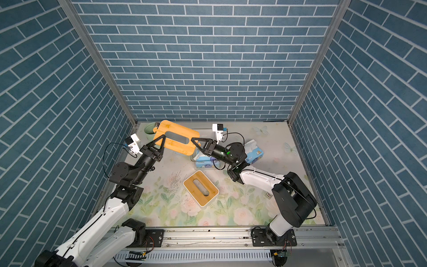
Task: Put the tissue paper into the tissue box
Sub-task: Close the box lid on the tissue box.
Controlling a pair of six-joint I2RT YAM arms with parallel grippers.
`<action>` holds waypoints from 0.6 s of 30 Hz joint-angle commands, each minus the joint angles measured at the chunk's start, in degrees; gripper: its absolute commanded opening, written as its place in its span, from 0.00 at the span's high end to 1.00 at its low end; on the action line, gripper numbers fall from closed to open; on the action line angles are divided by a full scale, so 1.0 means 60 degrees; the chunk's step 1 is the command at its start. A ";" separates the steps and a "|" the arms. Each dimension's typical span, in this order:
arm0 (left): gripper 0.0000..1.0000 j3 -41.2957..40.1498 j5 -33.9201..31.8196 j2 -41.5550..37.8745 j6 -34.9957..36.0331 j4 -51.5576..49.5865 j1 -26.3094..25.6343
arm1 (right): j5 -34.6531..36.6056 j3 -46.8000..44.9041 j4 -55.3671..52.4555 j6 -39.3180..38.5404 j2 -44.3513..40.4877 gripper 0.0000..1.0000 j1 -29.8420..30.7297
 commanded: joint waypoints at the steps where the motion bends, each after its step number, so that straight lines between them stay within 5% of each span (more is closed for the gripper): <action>1: 0.91 0.0027 -0.0132 0.0289 0.0605 -0.0049 -0.0073 | -0.0154 -0.0235 0.0151 -0.1295 -0.0173 1.00 -0.0256; 7: 0.30 0.0805 0.0068 0.0950 0.2836 -0.2725 -0.0067 | -0.1373 -0.0402 -0.2312 -0.2578 -0.0803 1.00 -0.1466; 10: 0.22 0.1269 0.0067 0.1400 0.4080 -0.4170 -0.0058 | -0.2270 -0.0463 -0.3812 -0.3373 -0.1075 1.00 -0.2225; 18: 0.18 0.1536 -0.0321 0.2141 0.6038 -0.5746 -0.0058 | -0.4490 -0.0112 -0.6549 -0.5442 -0.0954 1.00 -0.3644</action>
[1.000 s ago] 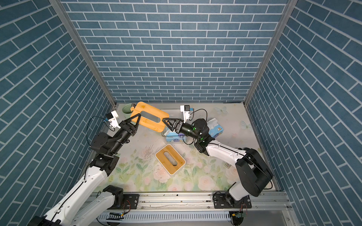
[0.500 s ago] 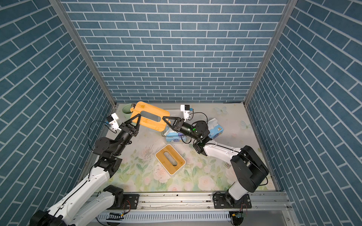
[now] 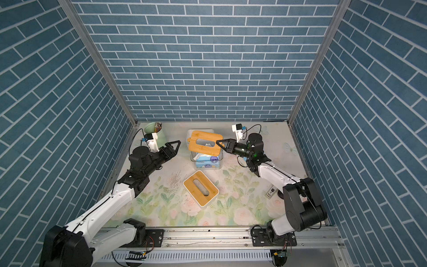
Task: Put the tissue paper into the tissue box
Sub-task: Close the box lid on the tissue box.
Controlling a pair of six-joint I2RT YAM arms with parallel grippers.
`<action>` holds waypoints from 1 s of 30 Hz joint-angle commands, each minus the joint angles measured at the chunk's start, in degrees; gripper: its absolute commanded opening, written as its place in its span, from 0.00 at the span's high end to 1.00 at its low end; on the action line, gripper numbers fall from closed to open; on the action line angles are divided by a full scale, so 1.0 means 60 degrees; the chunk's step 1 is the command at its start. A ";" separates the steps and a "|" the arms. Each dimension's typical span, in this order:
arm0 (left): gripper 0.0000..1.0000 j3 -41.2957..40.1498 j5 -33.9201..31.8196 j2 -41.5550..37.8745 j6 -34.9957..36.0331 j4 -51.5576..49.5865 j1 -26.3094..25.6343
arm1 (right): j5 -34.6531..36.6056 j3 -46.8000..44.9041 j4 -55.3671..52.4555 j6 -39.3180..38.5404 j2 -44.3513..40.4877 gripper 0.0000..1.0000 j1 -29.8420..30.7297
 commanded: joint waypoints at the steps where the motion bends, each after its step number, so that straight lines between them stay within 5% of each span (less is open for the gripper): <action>1: 0.17 0.0277 -0.0131 0.0183 0.1359 -0.0968 -0.0011 | -0.1451 0.0453 -0.1302 -0.1468 0.0004 1.00 -0.0185; 30: 0.13 0.0698 -0.0509 0.1716 0.2079 -0.1033 -0.0066 | -0.3037 0.3106 -0.2315 -0.1675 0.3749 1.00 -0.0605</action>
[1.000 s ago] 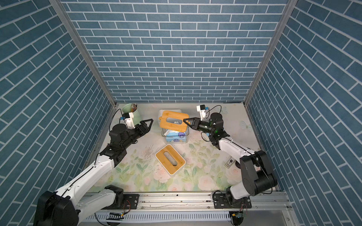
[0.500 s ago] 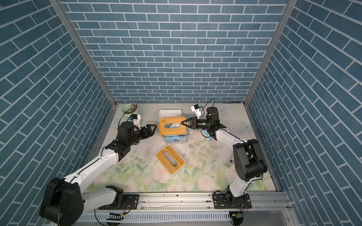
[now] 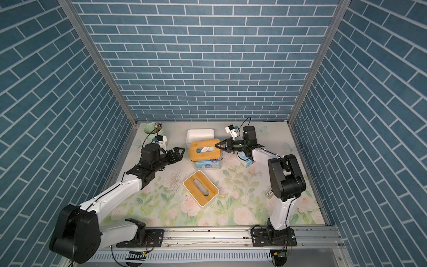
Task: Put the tissue paper into the tissue box
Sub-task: Close the box lid on the tissue box.
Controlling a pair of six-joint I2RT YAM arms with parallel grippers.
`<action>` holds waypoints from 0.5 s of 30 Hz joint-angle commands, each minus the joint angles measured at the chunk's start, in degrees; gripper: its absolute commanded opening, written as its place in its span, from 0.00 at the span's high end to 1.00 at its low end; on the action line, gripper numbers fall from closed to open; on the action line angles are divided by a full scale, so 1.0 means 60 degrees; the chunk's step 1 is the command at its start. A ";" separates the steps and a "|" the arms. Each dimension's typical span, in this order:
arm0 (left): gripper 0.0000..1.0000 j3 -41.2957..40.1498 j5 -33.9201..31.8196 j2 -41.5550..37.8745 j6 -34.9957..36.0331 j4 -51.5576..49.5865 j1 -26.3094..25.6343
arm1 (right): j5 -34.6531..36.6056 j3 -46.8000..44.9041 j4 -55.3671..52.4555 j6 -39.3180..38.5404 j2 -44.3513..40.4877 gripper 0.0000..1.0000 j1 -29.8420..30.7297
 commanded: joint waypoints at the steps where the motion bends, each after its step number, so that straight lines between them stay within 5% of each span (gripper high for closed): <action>1: 0.13 0.0191 -0.0079 0.0113 0.0159 0.0168 -0.0080 | -0.0382 0.0287 -0.0052 -0.0098 0.0196 1.00 -0.0065; 15: 0.12 0.0357 0.0040 0.0576 0.0031 0.0431 -0.0212 | -0.0396 0.0624 -0.0628 0.0063 0.0867 1.00 -0.0130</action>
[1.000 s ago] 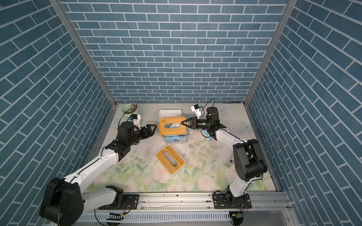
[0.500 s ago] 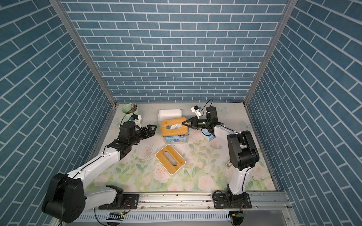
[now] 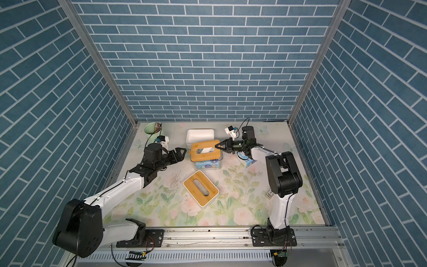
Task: Put the tissue paper into the tissue box
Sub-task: Close the box lid on the tissue box.
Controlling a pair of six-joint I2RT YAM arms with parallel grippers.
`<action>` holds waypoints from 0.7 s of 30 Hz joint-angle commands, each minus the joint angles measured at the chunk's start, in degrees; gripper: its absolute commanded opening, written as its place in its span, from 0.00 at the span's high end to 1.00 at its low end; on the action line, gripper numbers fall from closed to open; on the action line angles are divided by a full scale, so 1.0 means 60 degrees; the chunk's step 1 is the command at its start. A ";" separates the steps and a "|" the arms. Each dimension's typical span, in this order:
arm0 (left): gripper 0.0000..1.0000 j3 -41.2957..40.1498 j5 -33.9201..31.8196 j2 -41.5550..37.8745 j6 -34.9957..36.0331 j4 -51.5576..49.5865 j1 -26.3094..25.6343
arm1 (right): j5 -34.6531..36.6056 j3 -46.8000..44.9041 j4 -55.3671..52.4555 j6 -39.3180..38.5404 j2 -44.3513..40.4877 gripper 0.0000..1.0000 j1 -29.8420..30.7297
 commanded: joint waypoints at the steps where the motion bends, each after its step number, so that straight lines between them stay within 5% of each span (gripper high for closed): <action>1: 0.12 0.0298 0.0034 0.0123 0.0029 0.0240 -0.0096 | -0.0283 0.0229 -0.0250 0.0059 0.0292 1.00 -0.0028; 15: 0.11 0.0814 -0.0012 0.1035 -0.0078 0.0533 -0.0351 | -0.0082 0.0196 -0.0336 0.0813 0.0670 1.00 -0.0037; 21: 0.11 0.0926 -0.0083 0.1241 -0.0053 0.0537 -0.0403 | 0.0093 0.0342 -0.0714 0.0777 0.0612 0.89 -0.0037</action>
